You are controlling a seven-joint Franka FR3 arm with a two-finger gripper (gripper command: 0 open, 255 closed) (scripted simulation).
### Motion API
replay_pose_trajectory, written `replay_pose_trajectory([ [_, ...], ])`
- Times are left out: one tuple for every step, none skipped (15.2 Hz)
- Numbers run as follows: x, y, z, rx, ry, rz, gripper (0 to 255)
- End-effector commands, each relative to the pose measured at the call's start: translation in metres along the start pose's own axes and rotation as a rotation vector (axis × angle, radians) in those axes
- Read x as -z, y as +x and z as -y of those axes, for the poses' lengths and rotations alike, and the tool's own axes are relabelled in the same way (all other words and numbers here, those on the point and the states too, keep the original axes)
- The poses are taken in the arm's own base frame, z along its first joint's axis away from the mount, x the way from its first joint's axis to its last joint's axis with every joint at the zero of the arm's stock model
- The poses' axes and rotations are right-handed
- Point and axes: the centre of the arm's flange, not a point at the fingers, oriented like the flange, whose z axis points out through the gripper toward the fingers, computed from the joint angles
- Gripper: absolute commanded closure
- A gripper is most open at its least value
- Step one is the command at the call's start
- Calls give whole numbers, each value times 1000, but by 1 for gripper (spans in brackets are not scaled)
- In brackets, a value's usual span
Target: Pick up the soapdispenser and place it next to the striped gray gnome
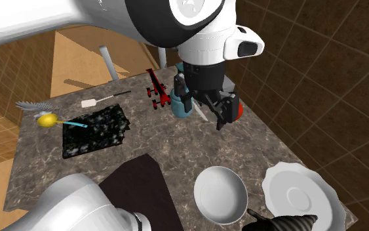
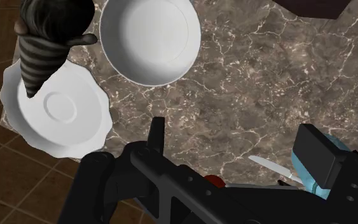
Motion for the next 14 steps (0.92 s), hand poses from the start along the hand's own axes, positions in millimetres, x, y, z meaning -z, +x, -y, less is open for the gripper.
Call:
replay_pose_trajectory([
  [0,0,0,0,0,0,0],
  [-5,3,11,-14,1,-9,0],
  [-9,6,23,-29,2,-19,0],
  [-14,9,34,-43,3,-28,0],
  [-19,12,45,-58,4,-38,0],
  [-23,16,57,-72,6,-47,0],
  [-28,20,68,-87,7,-57,0],
  [-32,24,79,-101,8,-66,0],
  [-37,28,90,-116,9,-76,0],
  [-41,32,101,-130,10,-85,0],
  [-45,37,112,-144,11,-95,0],
  [-49,42,123,-159,12,-104,0],
  [-54,47,134,-173,13,-113,0],
  [-58,52,145,-188,15,-123,0],
])
